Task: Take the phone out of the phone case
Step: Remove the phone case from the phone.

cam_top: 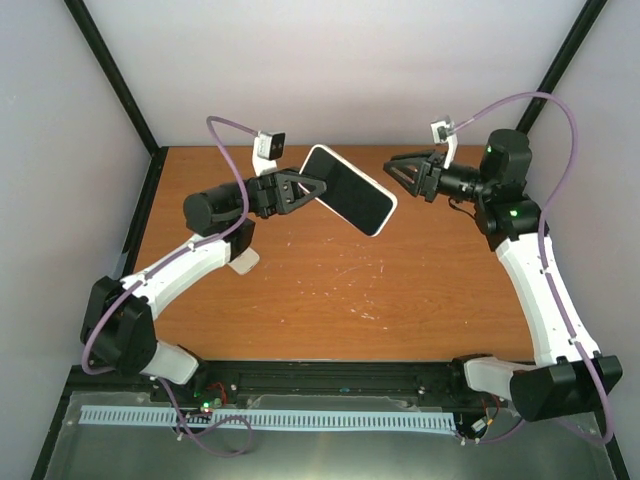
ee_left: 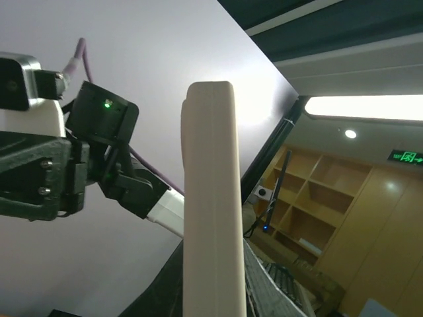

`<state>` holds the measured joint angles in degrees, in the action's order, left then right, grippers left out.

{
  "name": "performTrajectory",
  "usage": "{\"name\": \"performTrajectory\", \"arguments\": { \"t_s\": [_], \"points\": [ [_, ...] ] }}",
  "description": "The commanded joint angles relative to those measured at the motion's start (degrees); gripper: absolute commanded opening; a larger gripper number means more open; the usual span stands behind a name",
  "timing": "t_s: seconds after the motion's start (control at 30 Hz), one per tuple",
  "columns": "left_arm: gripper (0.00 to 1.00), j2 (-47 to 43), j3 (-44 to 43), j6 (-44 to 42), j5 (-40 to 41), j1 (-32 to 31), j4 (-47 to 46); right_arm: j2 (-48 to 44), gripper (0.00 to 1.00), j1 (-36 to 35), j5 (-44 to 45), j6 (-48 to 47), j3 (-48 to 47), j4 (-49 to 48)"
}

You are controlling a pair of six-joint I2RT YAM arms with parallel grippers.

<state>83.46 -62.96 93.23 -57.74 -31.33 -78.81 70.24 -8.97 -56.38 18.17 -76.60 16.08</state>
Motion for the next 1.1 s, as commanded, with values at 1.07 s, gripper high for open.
{"name": "performTrajectory", "arguments": {
  "t_s": [1.07],
  "points": [
    [0.0, -3.4, -2.21, -17.25, 3.54, 0.49, 15.51, -8.79, 0.43, -1.27, -7.68, -5.1, 6.69, 0.54]
  ]
}}
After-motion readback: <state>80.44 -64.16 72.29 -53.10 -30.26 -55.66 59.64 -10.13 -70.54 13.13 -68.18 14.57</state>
